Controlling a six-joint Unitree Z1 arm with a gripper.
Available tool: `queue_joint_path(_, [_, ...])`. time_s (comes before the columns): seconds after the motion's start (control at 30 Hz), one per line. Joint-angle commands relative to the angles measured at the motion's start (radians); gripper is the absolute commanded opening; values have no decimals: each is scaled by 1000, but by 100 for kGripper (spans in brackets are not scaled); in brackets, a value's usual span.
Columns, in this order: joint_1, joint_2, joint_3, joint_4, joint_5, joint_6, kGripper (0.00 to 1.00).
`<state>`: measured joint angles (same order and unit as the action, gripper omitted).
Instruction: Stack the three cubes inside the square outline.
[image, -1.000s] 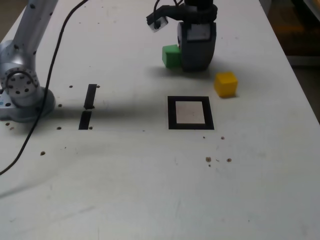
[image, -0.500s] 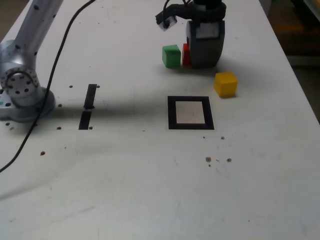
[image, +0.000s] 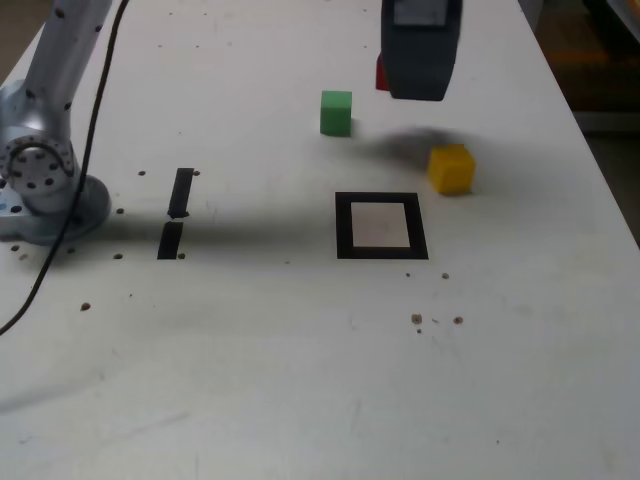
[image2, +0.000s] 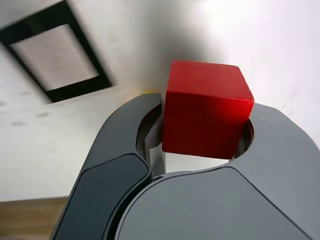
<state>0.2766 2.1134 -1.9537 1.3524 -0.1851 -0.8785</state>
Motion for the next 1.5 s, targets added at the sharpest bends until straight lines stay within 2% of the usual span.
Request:
queue_joint_path(0.0, [-20,-12,-71,77,-13,207,24])
queue_joint_path(0.07, [-52,-18,-78,94,-20,327,24])
queue_joint_path(0.17, [-108,-37,-47,102,-3,487,24])
queue_joint_path(0.3, [-218,-67,-20,128,67,615,24])
queue_joint_path(0.4, [-314,-86,-7,141,123,644,24])
queue_joint_path(0.5, [-393,-102,45,140,149,663,24])
queue_joint_path(0.73, [-436,-146,254,93,149,681,25])
queue_joint_path(0.9, [-435,-149,347,-24,156,695,25])
queue_joint_path(1.13, [-435,-146,433,-137,106,691,25])
queue_joint_path(1.33, [-442,-136,511,-207,97,698,25])
queue_joint_path(1.47, [-461,-97,535,-259,78,705,25])
